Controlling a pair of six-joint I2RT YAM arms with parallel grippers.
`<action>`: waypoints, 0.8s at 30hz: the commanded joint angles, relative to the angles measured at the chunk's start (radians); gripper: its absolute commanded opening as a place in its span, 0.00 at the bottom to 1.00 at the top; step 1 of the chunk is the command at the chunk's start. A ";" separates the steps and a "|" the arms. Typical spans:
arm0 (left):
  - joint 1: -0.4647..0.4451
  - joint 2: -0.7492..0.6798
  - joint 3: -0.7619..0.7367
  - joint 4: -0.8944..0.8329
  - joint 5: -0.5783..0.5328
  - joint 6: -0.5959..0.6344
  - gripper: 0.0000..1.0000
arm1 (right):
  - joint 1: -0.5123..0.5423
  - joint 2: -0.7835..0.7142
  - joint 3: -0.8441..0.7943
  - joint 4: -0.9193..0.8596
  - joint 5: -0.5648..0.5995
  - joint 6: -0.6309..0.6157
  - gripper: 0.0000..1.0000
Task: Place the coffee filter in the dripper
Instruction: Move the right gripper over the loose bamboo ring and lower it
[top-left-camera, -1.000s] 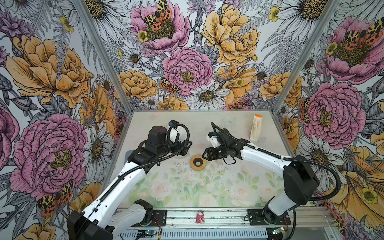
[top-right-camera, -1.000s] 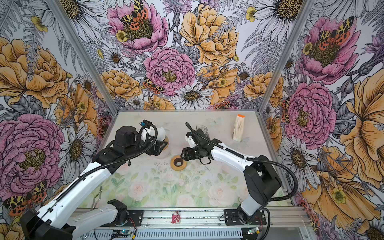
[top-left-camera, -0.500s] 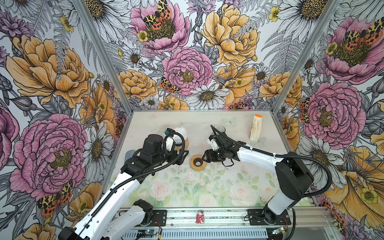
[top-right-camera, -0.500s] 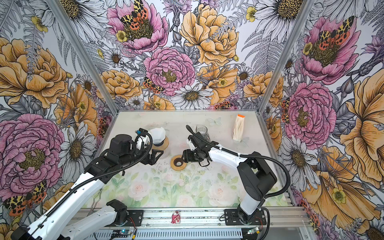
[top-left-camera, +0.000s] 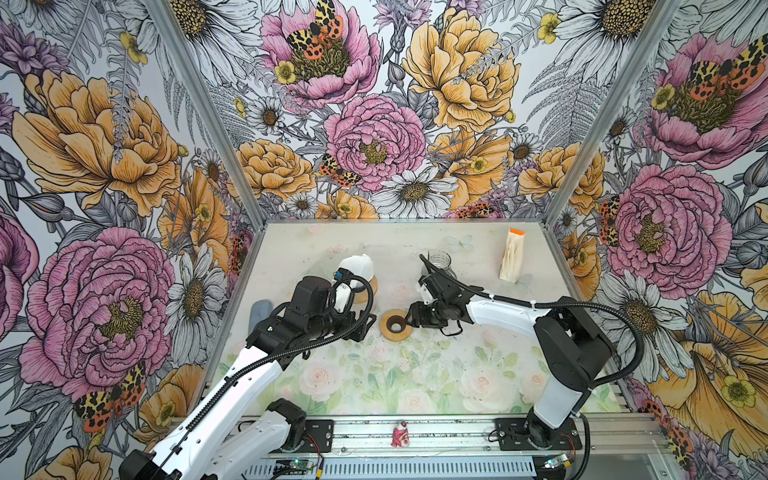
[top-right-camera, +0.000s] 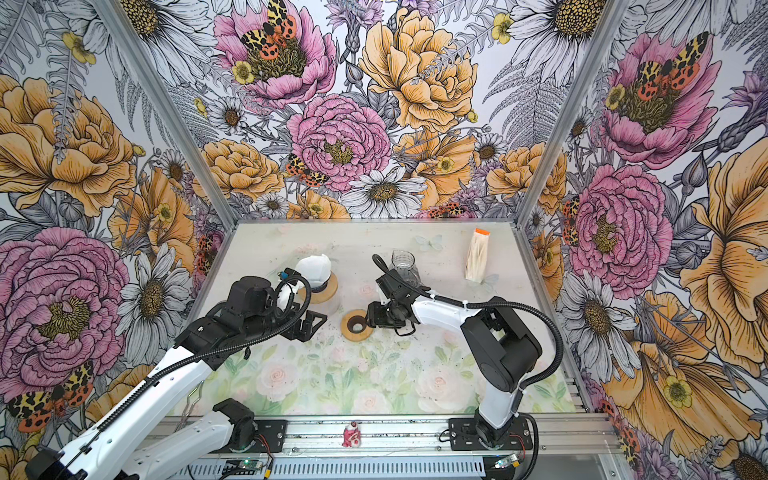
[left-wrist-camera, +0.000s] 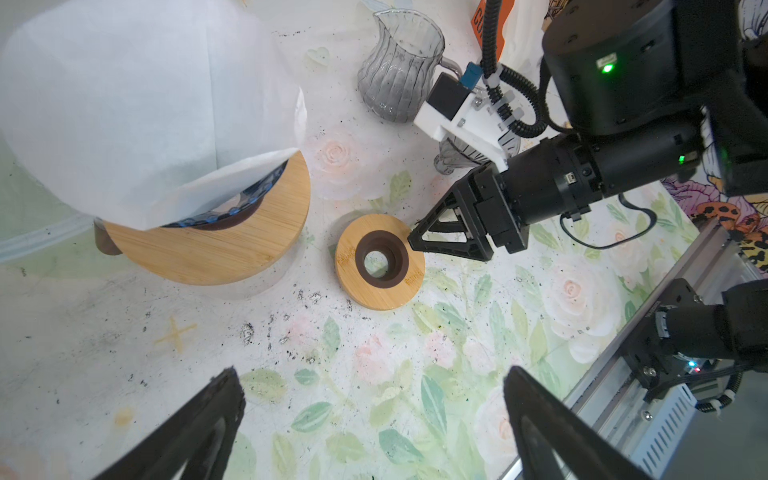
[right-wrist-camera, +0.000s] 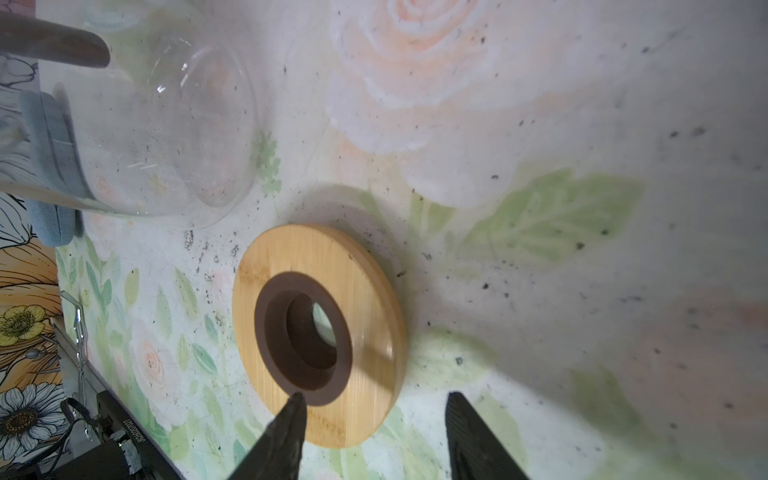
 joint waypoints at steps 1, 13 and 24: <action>-0.009 -0.007 -0.008 0.003 -0.006 0.024 0.99 | 0.016 0.027 0.000 0.033 -0.011 0.024 0.55; -0.005 0.006 -0.008 0.006 -0.009 0.033 0.99 | 0.032 0.056 0.024 0.029 -0.004 0.026 0.54; 0.000 0.006 -0.008 0.007 -0.008 0.036 0.99 | 0.048 0.107 0.084 0.011 -0.014 0.011 0.48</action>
